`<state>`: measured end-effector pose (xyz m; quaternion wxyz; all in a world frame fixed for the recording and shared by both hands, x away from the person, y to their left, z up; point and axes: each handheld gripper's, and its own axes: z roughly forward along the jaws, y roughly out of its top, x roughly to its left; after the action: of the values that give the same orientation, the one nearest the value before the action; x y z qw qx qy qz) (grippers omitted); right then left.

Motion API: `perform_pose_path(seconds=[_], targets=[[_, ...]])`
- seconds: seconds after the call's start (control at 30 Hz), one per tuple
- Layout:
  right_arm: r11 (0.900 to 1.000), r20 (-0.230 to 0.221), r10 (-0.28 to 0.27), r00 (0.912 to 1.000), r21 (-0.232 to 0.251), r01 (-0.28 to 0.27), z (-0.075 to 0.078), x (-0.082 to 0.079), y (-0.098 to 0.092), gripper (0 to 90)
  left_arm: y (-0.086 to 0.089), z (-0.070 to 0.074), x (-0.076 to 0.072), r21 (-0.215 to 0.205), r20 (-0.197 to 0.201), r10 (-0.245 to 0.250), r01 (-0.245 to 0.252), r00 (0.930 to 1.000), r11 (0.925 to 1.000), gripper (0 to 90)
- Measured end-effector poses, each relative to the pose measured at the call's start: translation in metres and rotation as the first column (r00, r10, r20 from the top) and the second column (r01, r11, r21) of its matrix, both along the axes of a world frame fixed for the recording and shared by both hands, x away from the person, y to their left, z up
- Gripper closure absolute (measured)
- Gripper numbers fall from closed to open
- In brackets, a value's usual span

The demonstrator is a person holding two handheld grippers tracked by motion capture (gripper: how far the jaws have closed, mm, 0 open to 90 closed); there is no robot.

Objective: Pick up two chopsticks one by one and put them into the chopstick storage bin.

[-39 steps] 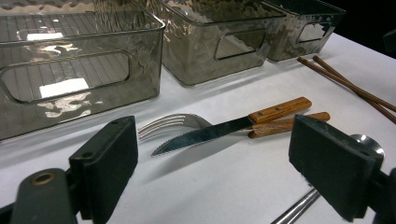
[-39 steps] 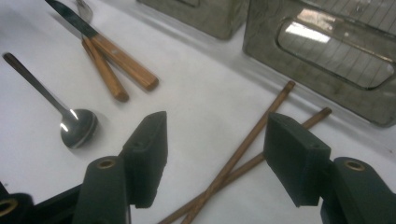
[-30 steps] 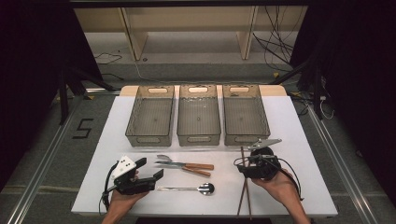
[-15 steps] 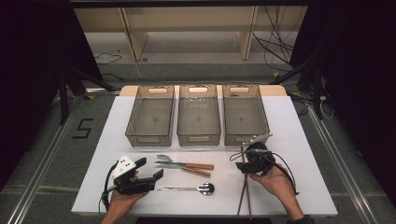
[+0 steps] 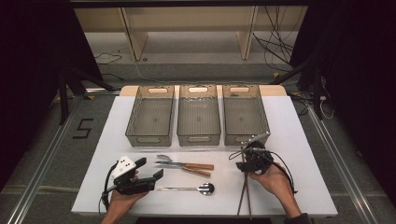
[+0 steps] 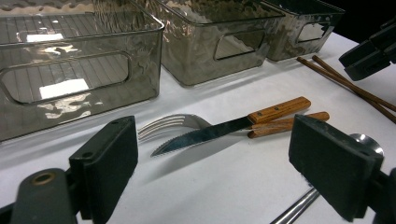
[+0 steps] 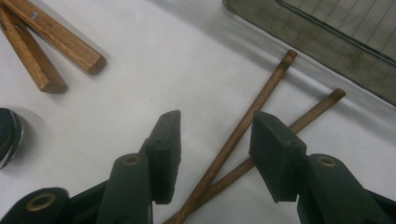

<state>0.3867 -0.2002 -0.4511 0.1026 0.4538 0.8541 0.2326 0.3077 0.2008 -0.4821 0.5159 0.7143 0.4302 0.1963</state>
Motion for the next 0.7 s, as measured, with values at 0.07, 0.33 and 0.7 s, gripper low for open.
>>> perform_pose_path(seconds=[0.07,0.33,0.7], targets=[[1.0,-0.01,-0.009,0.9999,0.0,0.009,-0.001,0.001,0.0,53.9,0.0,0.0,0.0,0.0,-0.001,-0.001,0.001,1.0,1.0,15.3],[1.0,-0.029,-0.008,0.9995,-0.01,0.008,-0.004,0.004,0.001,54.7,0.0,0.0,0.0,0.0,0.001,0.001,-0.001,1.0,1.0,15.3],[0.999,-0.057,-0.025,0.9981,-0.042,0.023,-0.013,0.007,0.003,57.6,0.0,0.0,0.0,-0.002,0.004,0.003,-0.003,1.0,1.0,15.4]])
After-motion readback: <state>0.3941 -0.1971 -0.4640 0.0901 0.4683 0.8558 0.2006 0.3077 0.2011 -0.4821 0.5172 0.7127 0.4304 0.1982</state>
